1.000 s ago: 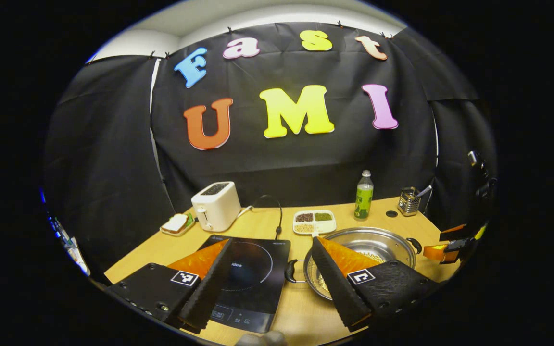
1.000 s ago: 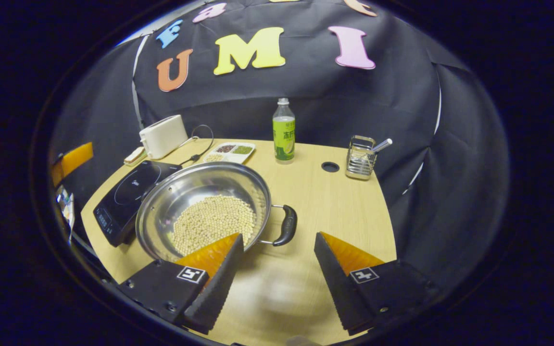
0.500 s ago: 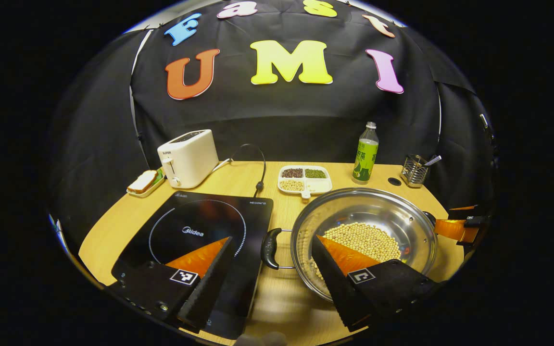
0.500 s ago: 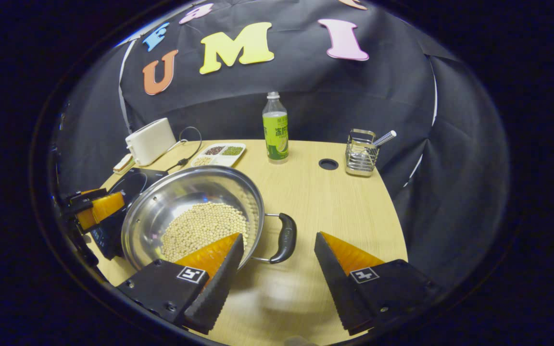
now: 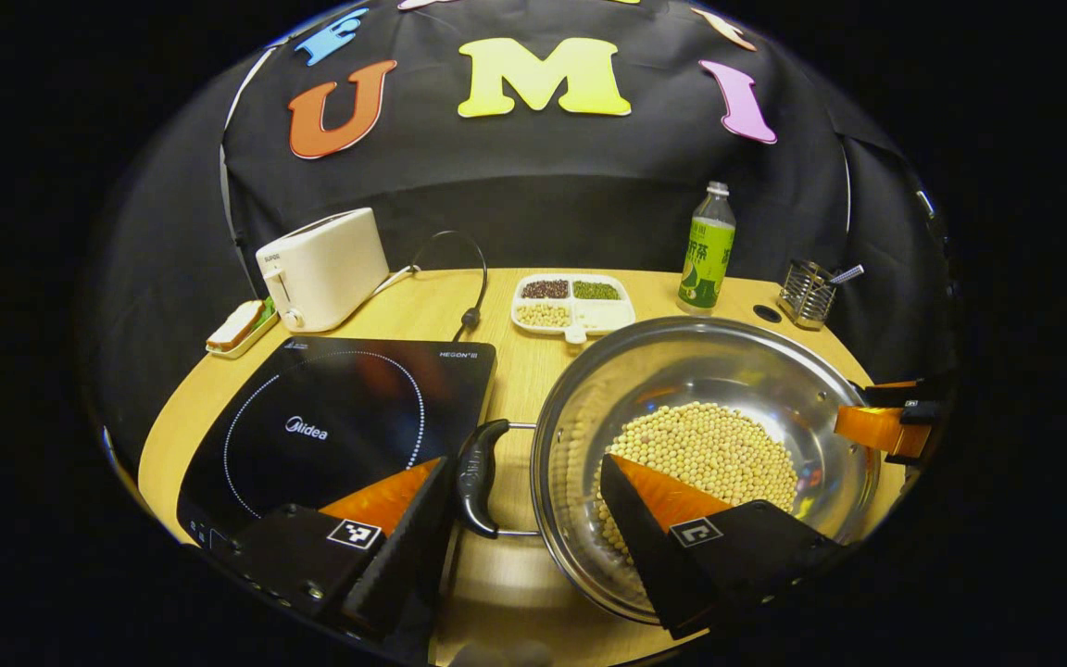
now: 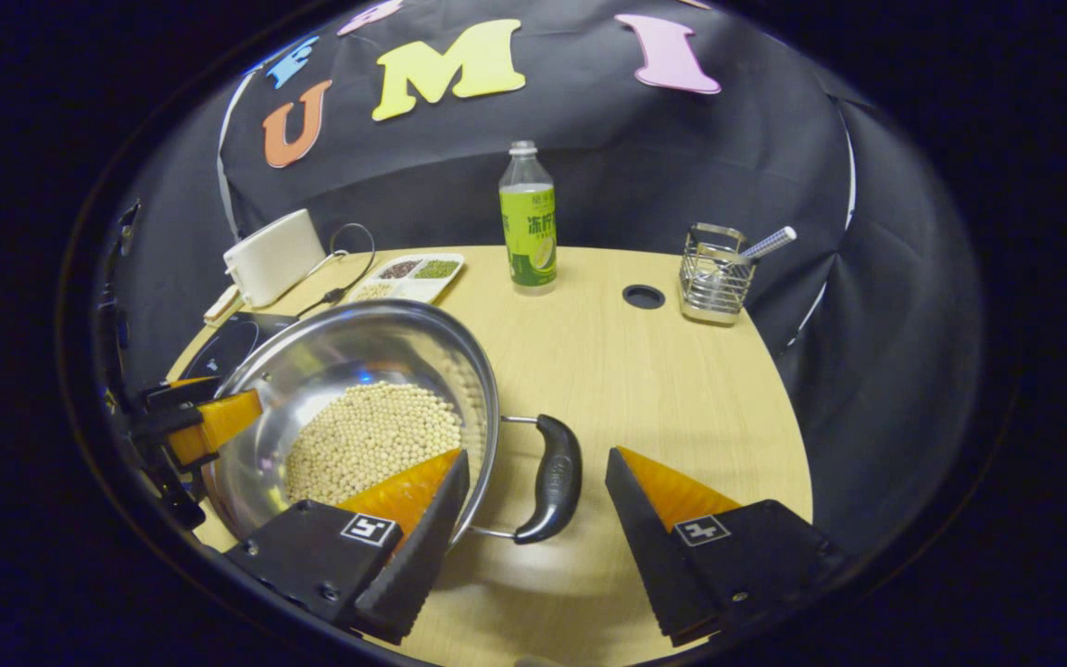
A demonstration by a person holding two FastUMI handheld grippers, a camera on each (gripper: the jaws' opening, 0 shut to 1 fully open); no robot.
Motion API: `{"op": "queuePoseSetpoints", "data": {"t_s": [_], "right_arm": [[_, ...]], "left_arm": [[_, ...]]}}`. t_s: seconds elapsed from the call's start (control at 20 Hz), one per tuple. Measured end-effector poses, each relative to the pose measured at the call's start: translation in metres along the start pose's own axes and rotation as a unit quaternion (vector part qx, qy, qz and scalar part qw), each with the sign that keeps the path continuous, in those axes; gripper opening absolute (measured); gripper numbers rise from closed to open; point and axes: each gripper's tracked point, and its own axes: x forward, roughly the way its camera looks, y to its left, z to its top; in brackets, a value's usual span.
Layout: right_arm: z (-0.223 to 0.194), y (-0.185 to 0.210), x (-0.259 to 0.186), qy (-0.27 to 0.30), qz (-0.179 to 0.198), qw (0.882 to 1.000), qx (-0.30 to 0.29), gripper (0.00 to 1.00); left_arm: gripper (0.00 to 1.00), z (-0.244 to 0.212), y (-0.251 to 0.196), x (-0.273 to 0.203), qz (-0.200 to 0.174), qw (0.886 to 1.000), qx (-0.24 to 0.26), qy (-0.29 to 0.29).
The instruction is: First push the handle of the pot to place it horizontally, then grasp the pot with both hands and set it on the induction cooktop.
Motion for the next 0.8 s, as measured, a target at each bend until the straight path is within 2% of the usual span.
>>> {"op": "queuePoseSetpoints", "data": {"t_s": [0.25,0.35,0.5,0.6,0.65,0.7,0.75,0.8], "right_arm": [[-0.010,0.009,0.012,0.027,0.008,1.000,0.010,0.93],[-0.014,0.011,0.015,0.037,0.005,0.999,0.011,0.81],[-0.016,0.010,0.015,0.045,-0.002,0.999,0.011,0.80],[-0.016,0.009,0.014,0.055,-0.010,0.998,0.014,0.77],[-0.018,0.009,0.014,0.061,-0.015,0.998,0.018,0.75],[-0.017,0.009,0.014,0.065,-0.017,0.998,0.019,0.72],[-0.017,0.009,0.013,0.069,-0.020,0.997,0.020,0.71],[-0.017,0.008,0.012,0.070,-0.025,0.997,0.021,0.68]], "left_arm": [[0.99,0.001,-0.003,0.007,0.007,1.000,0.018,0.004],[0.98,0.001,-0.003,0.009,0.009,1.000,0.021,0.008],[0.95,0.001,0.005,0.009,0.027,0.999,0.028,0.012],[0.77,0.002,0.009,0.011,0.037,0.999,0.024,0.013],[0.80,0.003,0.009,0.010,0.037,0.999,0.022,0.019],[0.69,0.001,0.010,0.011,0.038,0.999,0.021,0.024],[0.76,0.003,0.010,0.012,0.039,0.999,0.020,0.020],[0.64,0.002,0.010,0.011,0.040,0.999,0.021,0.023]]}}
